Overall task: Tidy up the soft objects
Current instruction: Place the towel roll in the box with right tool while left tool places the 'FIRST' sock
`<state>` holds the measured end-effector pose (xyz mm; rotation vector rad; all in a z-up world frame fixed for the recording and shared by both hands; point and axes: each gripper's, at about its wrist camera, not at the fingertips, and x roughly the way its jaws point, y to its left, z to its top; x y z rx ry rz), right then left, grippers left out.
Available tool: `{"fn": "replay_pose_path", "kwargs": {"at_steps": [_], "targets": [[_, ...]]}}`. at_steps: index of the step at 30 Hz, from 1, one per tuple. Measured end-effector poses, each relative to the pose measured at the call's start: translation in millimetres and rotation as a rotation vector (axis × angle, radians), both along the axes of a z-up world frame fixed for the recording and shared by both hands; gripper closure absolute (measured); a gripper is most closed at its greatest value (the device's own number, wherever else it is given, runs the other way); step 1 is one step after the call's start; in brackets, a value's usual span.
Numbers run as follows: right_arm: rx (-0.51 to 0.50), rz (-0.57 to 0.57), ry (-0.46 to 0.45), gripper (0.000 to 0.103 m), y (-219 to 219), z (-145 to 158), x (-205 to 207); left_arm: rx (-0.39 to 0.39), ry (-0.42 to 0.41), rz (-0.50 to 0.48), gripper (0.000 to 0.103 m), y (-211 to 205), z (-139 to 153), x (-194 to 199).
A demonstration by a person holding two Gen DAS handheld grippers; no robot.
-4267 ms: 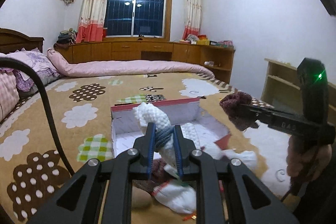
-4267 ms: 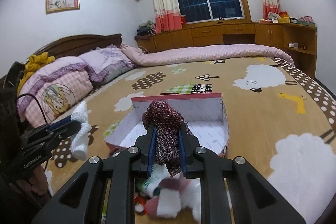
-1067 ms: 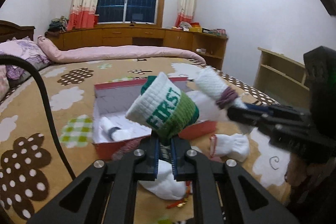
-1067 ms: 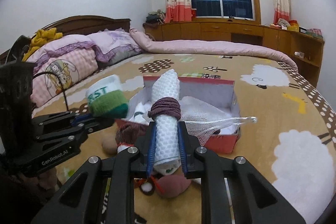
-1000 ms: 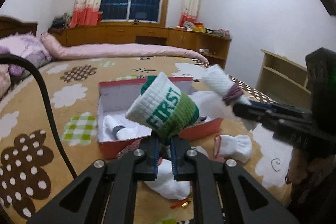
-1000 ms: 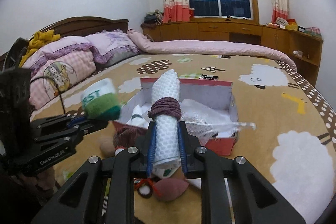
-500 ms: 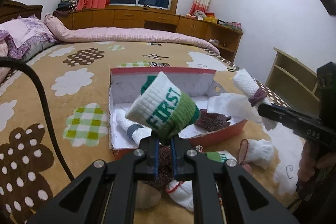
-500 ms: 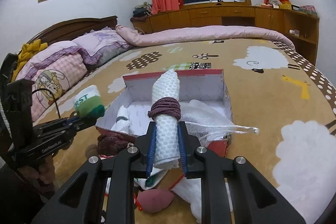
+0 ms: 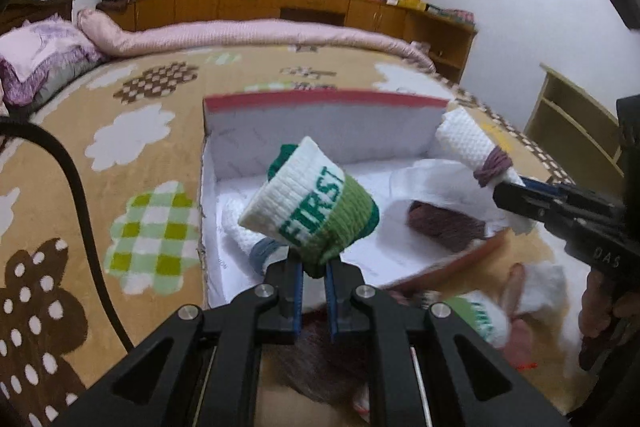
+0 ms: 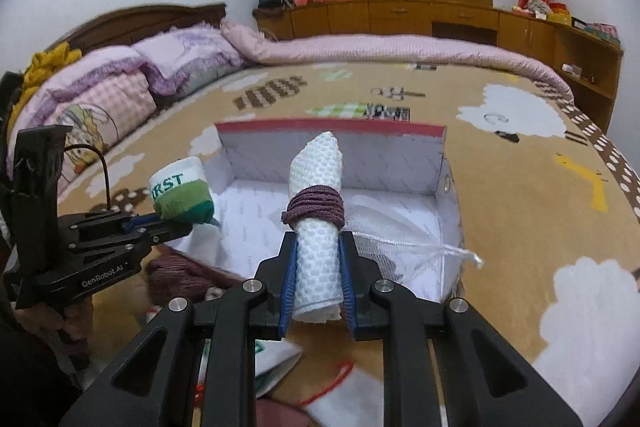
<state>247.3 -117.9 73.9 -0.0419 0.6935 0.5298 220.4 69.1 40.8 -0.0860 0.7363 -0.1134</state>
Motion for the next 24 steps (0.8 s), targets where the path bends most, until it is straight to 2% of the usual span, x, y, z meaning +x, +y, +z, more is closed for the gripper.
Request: {"fn": "replay_pose_path", "kwargs": {"at_steps": [3,6,10,13,15,16,17,18,19,20,21,24], "targets": [[-0.025,-0.003,0.055,0.082,4.5,-15.2,17.2,0.003,0.059,0.011,0.093,9.0,-15.1,16.0],[-0.030,0.004,0.111,0.080,4.8,-31.8,27.2,-0.070,0.087,0.014,0.093,21.4,-22.1,24.5],[-0.044,0.010,0.102,0.080,3.4,-35.5,27.3,0.000,0.065,0.024,0.092,16.8,-24.5,23.6],[-0.039,0.016,0.085,0.075,3.6,-36.3,24.1,-0.011,0.047,0.026,0.088,17.7,-25.0,21.0],[-0.063,0.022,0.075,0.067,6.1,-35.6,19.8,-0.030,0.042,0.014,0.085,18.5,-23.7,19.1],[-0.071,0.013,0.068,0.065,7.4,-34.4,17.9,-0.044,0.041,0.013,0.080,20.1,-22.4,18.1],[-0.073,-0.003,0.055,0.055,7.4,-32.0,15.0,-0.056,0.039,0.014,0.075,21.5,-20.8,17.3],[-0.074,-0.020,0.040,0.040,7.9,-29.0,12.4,-0.068,0.031,0.017,0.060,22.4,-18.1,15.5],[-0.068,-0.023,0.024,0.036,7.0,-25.7,9.0,-0.075,0.015,0.022,0.043,24.0,-14.5,12.7],[-0.053,-0.018,0.010,0.034,5.3,-21.9,5.7,-0.079,-0.004,0.029,0.037,25.2,-10.6,10.2],[-0.041,-0.019,0.002,0.034,3.3,-18.4,3.5,-0.087,-0.024,0.038,0.032,26.9,-6.3,7.0],[-0.016,-0.033,-0.016,0.032,-1.4,-10.3,-1.5,-0.113,-0.048,0.056,0.032,31.0,3.2,-0.5]]}}
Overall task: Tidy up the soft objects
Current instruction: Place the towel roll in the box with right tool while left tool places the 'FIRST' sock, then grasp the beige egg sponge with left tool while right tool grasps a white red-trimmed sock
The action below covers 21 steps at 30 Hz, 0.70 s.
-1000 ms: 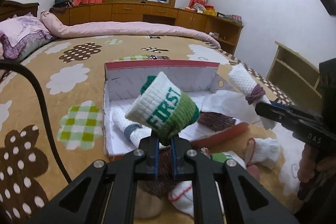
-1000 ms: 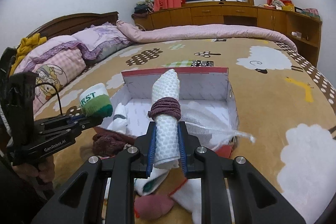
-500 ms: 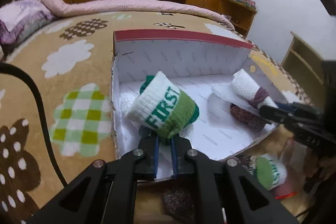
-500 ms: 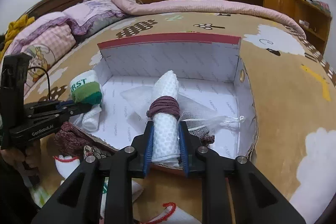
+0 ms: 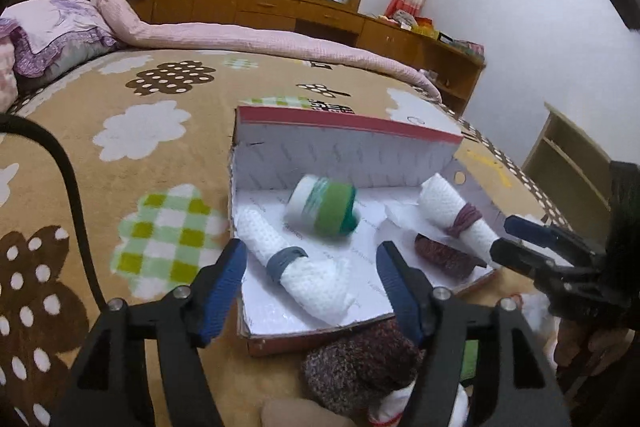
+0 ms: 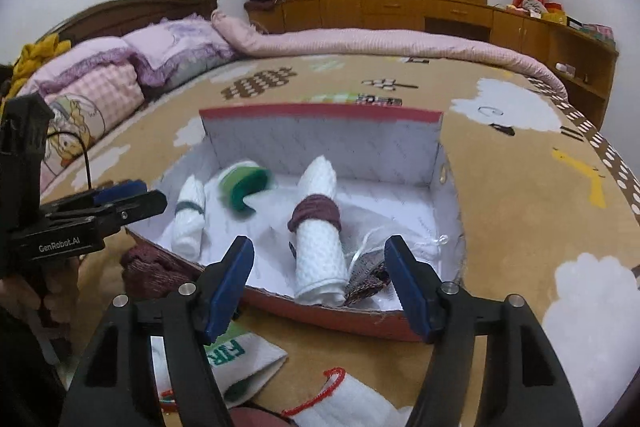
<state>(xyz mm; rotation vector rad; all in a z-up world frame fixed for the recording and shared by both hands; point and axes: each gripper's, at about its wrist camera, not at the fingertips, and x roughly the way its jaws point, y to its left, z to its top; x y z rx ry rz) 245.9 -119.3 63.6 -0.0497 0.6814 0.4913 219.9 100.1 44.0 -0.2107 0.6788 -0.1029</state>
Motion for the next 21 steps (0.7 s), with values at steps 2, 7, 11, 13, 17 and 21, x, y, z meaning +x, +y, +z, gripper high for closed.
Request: {"fn": "replay_pose_path", "kwargs": {"at_steps": [2,7,11,13,17,21], "targets": [[0.017,-0.007,-0.009,0.028,-2.1,3.4,-3.7,-0.011,0.001,0.000,0.032,-0.2,2.5,-4.4],[0.067,-0.062,-0.031,0.021,-17.6,2.2,-25.9,0.026,-0.030,-0.010,0.032,-11.4,3.4,-33.1],[0.080,-0.054,-0.083,0.020,-15.4,8.9,-45.5,0.009,-0.059,-0.033,0.032,-19.7,6.7,-54.3],[0.069,-0.070,-0.125,0.020,-11.4,8.7,-58.0,0.014,-0.069,-0.041,0.032,-24.8,6.1,-65.2],[0.053,-0.085,-0.140,0.020,-6.9,-2.7,-84.1,0.018,-0.043,-0.056,0.032,-33.3,0.3,-76.6],[0.057,-0.106,-0.096,0.020,-12.4,-19.3,-103.8,0.004,-0.042,-0.064,0.032,-38.2,-3.0,-92.1]]}}
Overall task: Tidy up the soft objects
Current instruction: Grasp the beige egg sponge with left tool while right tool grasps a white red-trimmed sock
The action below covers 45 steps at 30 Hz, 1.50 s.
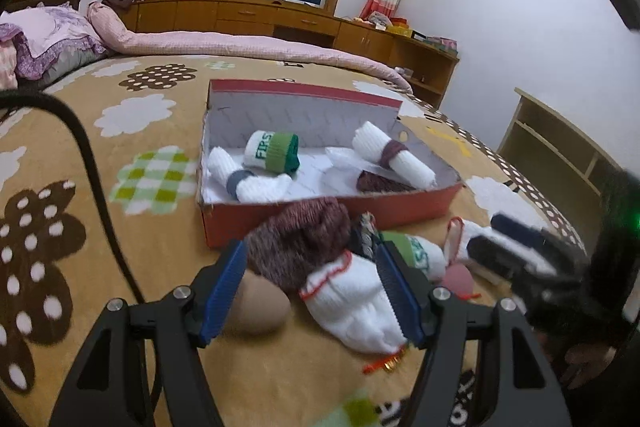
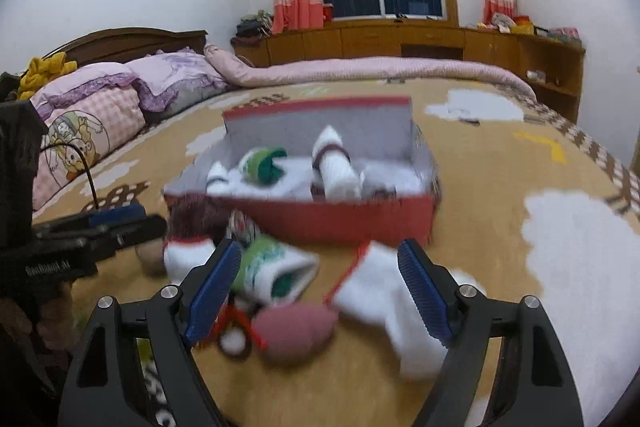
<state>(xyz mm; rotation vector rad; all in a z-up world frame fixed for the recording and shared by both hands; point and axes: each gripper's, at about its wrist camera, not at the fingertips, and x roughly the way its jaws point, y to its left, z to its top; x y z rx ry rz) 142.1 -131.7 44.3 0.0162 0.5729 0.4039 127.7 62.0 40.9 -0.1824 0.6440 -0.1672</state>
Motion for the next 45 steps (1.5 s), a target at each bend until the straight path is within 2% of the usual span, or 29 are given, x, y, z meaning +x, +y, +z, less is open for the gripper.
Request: {"fn": "replay_pose_path", "kwargs": {"at_steps": [5,10,12,14,16,18,23,27,28,29,30,31,32,33,35,37,38,41,45], "targets": [[0.018,-0.018,0.020,0.020,-9.7,-10.0,-19.2,-0.001,0.018,0.028,0.032,2.2,-9.9,-25.3],[0.017,-0.025,0.007,0.020,-16.7,-9.4,-32.9,-0.053,0.035,0.069,0.032,9.9,-16.3,-43.2],[0.018,-0.040,0.001,0.020,-21.0,-9.1,-32.8,-0.043,0.035,0.077,0.032,9.7,-17.0,-41.6],[0.021,-0.062,0.001,0.020,-25.7,-7.7,-29.9,-0.055,0.048,0.082,0.026,10.0,-20.1,-37.3],[0.030,-0.075,0.014,0.018,-30.1,-7.7,-24.5,-0.081,0.067,0.069,0.014,9.3,-24.2,-31.2],[0.031,-0.080,0.037,0.011,-33.5,-9.2,-16.7,-0.079,0.066,0.066,0.013,8.6,-26.7,-26.6],[0.015,-0.076,0.086,0.011,-34.6,-14.3,-5.6,-0.071,0.074,0.095,0.013,11.5,-29.8,-14.4],[0.028,-0.094,0.099,0.010,-40.6,-14.3,2.1,0.000,0.018,0.121,0.011,15.2,-24.5,-6.6],[0.030,-0.102,0.107,0.010,-42.4,-15.1,4.6,-0.013,0.037,0.122,0.011,18.6,-27.7,-0.6],[0.030,-0.109,0.117,0.010,-43.7,-16.0,7.3,-0.063,0.081,0.111,0.012,23.5,-34.0,6.7],[0.026,-0.120,0.132,0.010,-45.5,-17.2,11.0,-0.093,0.107,0.103,0.018,26.2,-38.2,11.0],[0.020,-0.128,0.138,0.010,-46.2,-17.8,13.7,-0.129,0.138,0.089,0.035,29.5,-44.0,15.4],[0.014,-0.133,0.141,0.010,-46.2,-18.2,15.7,-0.137,0.146,0.083,0.043,30.7,-45.7,16.3],[0.001,-0.136,0.145,0.010,-45.3,-18.9,19.1,-0.127,0.161,0.091,0.056,31.3,-47.1,17.8],[-0.011,-0.107,0.177,0.012,-41.5,-23.1,28.2,-0.101,0.176,0.106,0.063,30.2,-50.0,18.6],[-0.007,-0.059,0.231,0.046,-39.2,-30.5,36.9,-0.087,0.166,0.088,0.069,26.2,-49.1,16.8],[-0.021,-0.072,0.237,0.083,-39.5,-32.8,38.6,-0.081,0.163,0.079,0.070,23.8,-49.4,15.7],[0.014,-0.062,0.244,0.087,-44.6,-34.1,38.9,-0.084,0.152,0.069,0.074,21.4,-47.8,13.1],[0.009,-0.017,0.198,0.088,-38.9,-29.7,29.5,-0.083,0.118,0.060,0.075,18.3,-40.1,5.4]]}}
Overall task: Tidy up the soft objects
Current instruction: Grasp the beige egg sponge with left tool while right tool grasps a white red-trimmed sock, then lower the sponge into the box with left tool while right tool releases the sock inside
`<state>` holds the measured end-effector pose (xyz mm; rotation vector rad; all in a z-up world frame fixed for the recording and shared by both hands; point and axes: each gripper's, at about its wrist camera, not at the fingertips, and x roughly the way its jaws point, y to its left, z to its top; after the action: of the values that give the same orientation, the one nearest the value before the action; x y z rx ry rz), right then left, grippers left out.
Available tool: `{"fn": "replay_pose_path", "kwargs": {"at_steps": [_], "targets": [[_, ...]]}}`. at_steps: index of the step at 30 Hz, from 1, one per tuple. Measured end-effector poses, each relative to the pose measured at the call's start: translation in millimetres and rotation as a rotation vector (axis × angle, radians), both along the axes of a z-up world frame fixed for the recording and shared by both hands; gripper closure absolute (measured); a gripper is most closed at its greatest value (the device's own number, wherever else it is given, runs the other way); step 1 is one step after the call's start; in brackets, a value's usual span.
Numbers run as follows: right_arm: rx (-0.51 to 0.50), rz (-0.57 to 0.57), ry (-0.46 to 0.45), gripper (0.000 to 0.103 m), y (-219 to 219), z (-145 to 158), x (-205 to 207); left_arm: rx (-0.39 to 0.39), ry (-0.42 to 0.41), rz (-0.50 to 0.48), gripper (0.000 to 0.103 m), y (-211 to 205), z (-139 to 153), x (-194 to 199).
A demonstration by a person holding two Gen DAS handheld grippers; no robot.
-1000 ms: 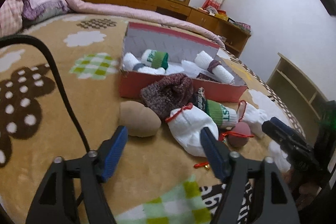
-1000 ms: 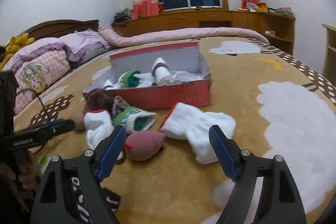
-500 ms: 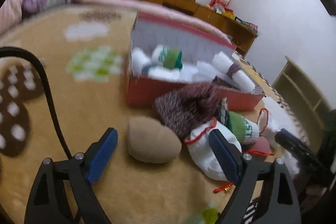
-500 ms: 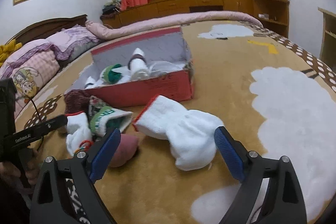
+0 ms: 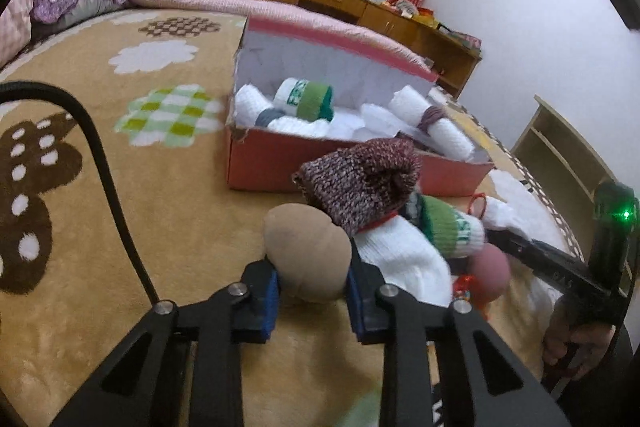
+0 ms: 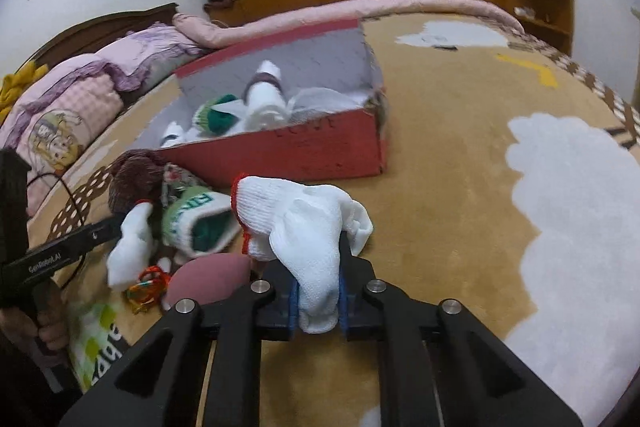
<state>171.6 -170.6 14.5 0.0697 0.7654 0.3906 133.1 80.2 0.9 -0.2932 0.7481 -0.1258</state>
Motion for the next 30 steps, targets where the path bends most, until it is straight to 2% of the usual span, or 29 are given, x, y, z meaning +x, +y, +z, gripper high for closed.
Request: {"fn": "replay_pose_path", "kwargs": {"at_steps": [3,6,12,18,22,25,30], "targets": [[0.016,0.007,-0.027,0.088,0.8,5.8,-4.1,0.003,-0.050,-0.006,0.077,-2.3,10.7,-9.5],[0.065,0.003,-0.032,0.088,-2.6,12.1,-5.0,-0.029,-0.092,-0.002,0.077,1.1,23.5,-17.9],[0.108,0.021,-0.092,0.088,-1.9,33.8,-12.1,-0.076,-0.232,-0.005,0.078,7.7,64.7,-37.3],[0.127,0.048,-0.162,0.087,2.3,61.9,-18.8,-0.083,-0.289,-0.011,0.078,9.4,89.6,-41.6],[0.133,0.053,-0.197,0.087,3.2,73.3,-13.0,-0.045,-0.289,-0.002,0.078,10.2,92.2,-35.0],[0.130,0.051,-0.179,0.087,4.9,69.8,-1.4,-0.045,-0.255,0.006,0.078,12.8,86.2,-22.7],[0.117,0.056,-0.171,0.087,7.1,67.5,18.4,0.006,-0.224,-0.005,0.078,13.7,81.4,5.8]]}}
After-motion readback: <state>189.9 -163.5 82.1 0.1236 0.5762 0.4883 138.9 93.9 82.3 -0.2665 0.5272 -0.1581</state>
